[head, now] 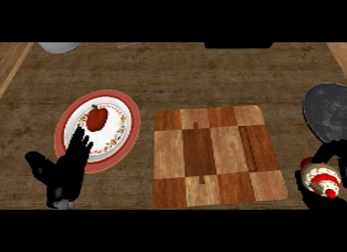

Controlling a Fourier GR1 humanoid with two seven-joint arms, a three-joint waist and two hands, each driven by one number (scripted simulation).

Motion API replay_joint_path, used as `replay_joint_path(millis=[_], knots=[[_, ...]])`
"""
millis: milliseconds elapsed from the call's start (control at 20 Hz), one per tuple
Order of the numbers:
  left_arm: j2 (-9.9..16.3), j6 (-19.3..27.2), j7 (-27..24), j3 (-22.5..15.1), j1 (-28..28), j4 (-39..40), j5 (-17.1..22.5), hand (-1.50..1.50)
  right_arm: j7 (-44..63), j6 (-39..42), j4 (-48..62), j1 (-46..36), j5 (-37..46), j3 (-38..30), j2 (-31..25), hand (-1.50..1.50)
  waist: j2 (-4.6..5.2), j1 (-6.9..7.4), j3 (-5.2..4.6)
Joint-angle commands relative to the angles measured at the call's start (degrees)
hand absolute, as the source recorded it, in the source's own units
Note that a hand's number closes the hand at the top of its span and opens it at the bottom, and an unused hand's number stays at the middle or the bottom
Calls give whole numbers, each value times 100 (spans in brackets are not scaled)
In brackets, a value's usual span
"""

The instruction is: Pick the cupcake from the cutting board and place it in the pan

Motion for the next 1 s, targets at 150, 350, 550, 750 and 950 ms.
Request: replay_joint_path(millis=[150,350,550,750,950], knots=[[-80,-91,-192,89,-355,544,-31,0,-696,32,1550,-1125,-939,-1170,-39,150,16,21,-1],[-12,-195,-176,18,168,58,-18,0,-1178,-475,2817,-1654,-375,-1298,-129,150,15,60,0],[-222,24,-158,-128,-114,217,-195,0,-2016,-1033,4653,-2491,-350,-1637,-362,150,37,110,4],[-18,-233,-49,101,-385,466,14,0,-2749,-1535,6524,-3400,-409,-2012,-592,150,68,173,8],[-77,-209,-64,-76,-45,17,-59,0,-3650,-1810,8148,-3953,-778,-2402,-680,150,89,279,18]])
